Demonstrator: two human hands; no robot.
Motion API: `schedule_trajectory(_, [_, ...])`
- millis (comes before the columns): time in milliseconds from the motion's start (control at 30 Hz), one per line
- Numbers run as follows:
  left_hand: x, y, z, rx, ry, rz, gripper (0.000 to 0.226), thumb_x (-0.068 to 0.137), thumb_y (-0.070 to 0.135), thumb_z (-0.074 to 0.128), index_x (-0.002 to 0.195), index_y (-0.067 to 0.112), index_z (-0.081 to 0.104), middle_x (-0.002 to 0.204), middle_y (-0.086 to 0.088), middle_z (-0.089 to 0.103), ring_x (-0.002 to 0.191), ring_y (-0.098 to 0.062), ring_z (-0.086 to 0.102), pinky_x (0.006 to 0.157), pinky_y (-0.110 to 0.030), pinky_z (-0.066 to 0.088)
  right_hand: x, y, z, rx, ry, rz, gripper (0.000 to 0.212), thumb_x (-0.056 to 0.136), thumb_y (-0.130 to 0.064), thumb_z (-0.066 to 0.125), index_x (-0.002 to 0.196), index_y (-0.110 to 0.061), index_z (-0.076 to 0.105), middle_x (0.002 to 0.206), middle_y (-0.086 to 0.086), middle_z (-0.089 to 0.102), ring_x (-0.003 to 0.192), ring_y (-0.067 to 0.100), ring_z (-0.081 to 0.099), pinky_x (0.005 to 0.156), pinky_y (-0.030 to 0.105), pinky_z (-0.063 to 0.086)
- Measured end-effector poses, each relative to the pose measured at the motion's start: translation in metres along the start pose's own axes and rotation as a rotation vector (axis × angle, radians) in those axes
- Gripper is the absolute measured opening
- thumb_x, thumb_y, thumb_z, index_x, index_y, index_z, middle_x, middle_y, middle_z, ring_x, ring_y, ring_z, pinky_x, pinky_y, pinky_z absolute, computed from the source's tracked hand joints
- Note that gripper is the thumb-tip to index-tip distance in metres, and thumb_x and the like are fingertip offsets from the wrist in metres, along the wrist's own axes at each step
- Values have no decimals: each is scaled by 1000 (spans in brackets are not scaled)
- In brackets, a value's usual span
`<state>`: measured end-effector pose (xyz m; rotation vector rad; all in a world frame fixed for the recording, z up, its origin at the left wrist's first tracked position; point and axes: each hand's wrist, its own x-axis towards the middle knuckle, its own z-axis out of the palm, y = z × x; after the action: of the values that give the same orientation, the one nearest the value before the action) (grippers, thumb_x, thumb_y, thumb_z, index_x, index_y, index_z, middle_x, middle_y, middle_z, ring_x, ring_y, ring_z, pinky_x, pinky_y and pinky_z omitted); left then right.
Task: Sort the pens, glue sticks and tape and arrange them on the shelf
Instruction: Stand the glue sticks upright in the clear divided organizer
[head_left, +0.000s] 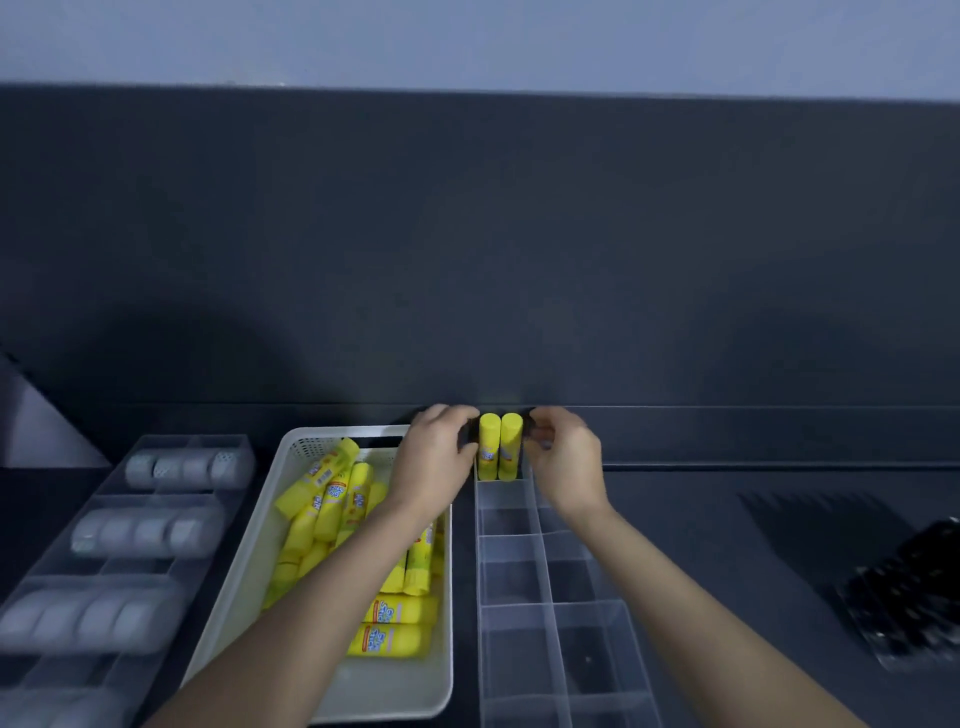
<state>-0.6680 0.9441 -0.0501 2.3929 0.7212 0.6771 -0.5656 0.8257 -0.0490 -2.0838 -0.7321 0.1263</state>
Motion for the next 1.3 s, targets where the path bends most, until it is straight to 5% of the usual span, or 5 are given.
schedule_trajectory(367, [-38, -68, -87, 586, -162, -262, 27, 92, 18, 52, 118, 11, 53, 119, -12, 56, 109, -33, 54, 82, -39, 46, -36, -55, 26, -43, -61, -209, 24, 83, 5, 53, 98, -5, 69, 99, 8, 64, 85, 21, 61, 80, 29, 49])
schedule_trajectory(500, [-50, -82, -91, 532, -251, -192, 30, 92, 20, 57, 120, 11, 51, 119, -10, 60, 107, -30, 59, 80, -37, 50, -46, -64, 51, -220, -267, -322, 21, 86, -6, 55, 103, -3, 68, 108, 13, 63, 100, 27, 60, 85, 30, 45])
schedule_trajectory(833, [-91, -82, -97, 29, 43, -332, 51, 82, 4, 57, 132, 8, 47, 112, -9, 45, 105, -29, 50, 80, -23, 34, -51, -89, 95, -771, -584, -357, 43, 95, -37, 45, 129, -12, 48, 126, 12, 55, 119, 34, 46, 92, 37, 40])
schedule_trajectory(1167, [-106, -79, -87, -66, 67, -373, 23, 84, 6, 56, 97, 13, 38, 86, -7, 51, 69, -18, 46, 51, -26, 28, -41, -102, 101, -656, -833, -162, 39, 82, -40, 67, 105, -12, 54, 92, 5, 61, 96, 27, 62, 78, 33, 51])
schedule_trajectory(1300, [-107, -77, -88, -49, 53, -357, 23, 85, 6, 56, 100, 11, 39, 87, -6, 53, 75, -24, 52, 60, -33, 34, -48, -105, 95, -616, -840, -158, 45, 82, -36, 66, 112, -8, 46, 103, 7, 57, 97, 26, 56, 74, 32, 45])
